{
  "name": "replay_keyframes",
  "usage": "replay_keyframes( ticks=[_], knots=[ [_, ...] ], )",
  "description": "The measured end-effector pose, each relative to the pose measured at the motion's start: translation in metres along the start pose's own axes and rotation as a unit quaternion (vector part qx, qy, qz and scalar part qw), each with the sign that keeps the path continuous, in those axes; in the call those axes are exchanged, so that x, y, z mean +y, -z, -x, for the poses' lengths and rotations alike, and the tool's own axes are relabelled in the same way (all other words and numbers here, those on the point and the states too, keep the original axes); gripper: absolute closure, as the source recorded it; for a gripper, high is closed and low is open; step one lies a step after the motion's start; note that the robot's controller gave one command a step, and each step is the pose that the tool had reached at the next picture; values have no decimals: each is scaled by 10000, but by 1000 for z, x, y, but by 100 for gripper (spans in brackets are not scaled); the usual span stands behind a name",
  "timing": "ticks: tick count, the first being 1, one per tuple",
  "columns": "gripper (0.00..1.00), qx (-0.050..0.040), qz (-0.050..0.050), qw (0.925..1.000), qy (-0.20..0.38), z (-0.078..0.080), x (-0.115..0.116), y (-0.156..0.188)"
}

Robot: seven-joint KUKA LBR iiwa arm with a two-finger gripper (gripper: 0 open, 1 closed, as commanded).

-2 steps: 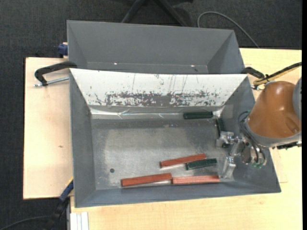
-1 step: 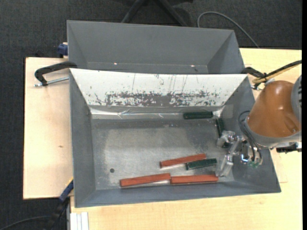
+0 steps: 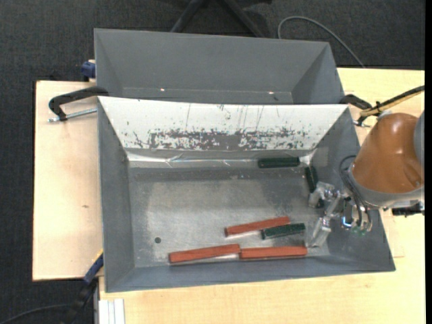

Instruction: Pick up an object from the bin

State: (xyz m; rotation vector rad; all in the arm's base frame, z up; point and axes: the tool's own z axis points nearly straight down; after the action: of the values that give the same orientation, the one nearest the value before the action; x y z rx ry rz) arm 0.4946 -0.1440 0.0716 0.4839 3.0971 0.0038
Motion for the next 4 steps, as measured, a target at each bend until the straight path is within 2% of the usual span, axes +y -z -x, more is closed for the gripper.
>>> replay_keyframes(
  ticks=[1, 2, 3, 4],
  knots=[
    [0, 6, -4, 10000, -31, 18, -1, -1],
    [0, 32, -7, 9997, -258, -4, 14, -1],
    [0, 40, 10, 9986, -530, -28, 98, -1],
    [100, 31, -12, 9984, -561, -27, 92, -1]
  ],
)
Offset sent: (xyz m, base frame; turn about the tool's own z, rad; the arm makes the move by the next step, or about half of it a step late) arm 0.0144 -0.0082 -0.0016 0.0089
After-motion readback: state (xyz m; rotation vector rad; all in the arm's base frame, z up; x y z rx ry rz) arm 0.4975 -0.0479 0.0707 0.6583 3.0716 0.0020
